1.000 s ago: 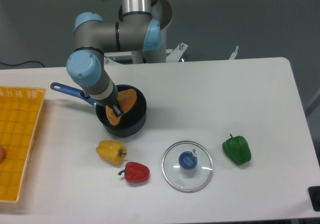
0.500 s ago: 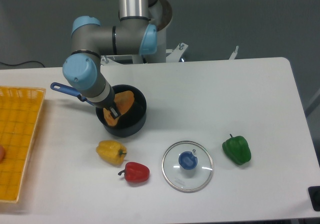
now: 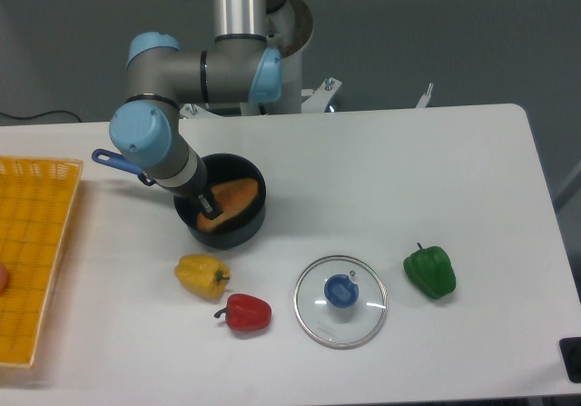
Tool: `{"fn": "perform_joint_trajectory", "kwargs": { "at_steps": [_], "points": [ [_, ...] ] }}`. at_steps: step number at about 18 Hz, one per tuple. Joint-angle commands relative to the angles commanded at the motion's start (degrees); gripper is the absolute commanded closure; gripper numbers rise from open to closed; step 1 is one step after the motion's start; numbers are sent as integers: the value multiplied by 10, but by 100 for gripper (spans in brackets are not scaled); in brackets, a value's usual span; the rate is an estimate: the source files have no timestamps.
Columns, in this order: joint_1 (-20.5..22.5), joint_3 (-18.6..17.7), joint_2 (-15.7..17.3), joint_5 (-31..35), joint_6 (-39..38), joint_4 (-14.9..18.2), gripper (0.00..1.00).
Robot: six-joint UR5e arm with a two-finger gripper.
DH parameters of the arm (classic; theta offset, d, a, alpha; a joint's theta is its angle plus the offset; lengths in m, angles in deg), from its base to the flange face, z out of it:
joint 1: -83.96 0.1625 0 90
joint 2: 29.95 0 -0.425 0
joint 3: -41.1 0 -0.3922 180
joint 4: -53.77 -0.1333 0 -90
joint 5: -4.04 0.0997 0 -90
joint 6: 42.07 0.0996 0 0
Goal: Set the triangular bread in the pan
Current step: 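Open the gripper to release the bread slice inside the pan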
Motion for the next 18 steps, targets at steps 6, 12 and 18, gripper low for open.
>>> {"fn": "perform_joint_trajectory", "kwargs": {
  "at_steps": [6,12,18],
  "points": [
    [0,2,2,0,0,0,19],
    [7,35,8,2,-5,4,0],
    [40,76,10,-3,0,3,0]
  ]
}}
